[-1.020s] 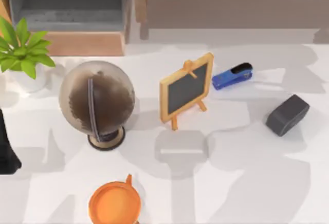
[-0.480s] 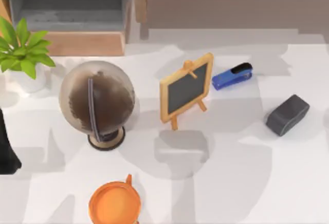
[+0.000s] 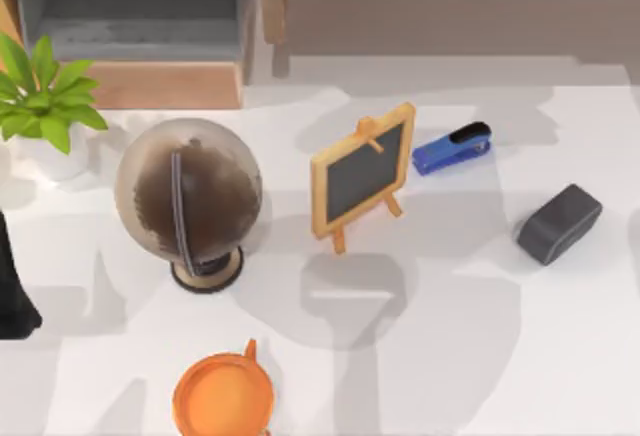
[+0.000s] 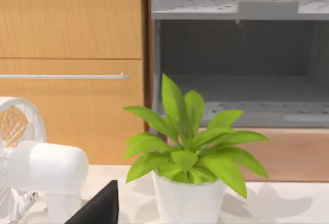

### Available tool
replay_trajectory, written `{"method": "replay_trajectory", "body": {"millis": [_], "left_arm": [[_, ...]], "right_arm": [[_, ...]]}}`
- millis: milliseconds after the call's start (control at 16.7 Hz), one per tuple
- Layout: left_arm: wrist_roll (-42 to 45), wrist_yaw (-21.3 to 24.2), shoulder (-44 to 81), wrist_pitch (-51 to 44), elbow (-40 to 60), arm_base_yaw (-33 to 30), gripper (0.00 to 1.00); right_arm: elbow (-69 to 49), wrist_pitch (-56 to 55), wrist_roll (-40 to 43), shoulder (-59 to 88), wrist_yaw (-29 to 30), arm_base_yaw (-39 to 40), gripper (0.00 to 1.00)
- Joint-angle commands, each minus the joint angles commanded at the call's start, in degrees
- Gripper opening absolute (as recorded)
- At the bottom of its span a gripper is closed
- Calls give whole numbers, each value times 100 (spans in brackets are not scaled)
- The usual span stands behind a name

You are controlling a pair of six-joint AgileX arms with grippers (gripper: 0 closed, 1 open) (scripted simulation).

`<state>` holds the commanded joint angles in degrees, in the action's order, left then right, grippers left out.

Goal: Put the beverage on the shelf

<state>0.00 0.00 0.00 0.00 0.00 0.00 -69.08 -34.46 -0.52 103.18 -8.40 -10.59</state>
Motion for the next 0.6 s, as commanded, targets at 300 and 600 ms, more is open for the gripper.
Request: {"method": "replay_trajectory", "body": {"millis": [300,600], "left_arm": [[0,0,0,0,0,0,100],[0,0,0,0,0,0,100]], "right_arm": [[-341,-150,6,508,46,48,0],[-727,-315,16,1063,102,114,0]]}}
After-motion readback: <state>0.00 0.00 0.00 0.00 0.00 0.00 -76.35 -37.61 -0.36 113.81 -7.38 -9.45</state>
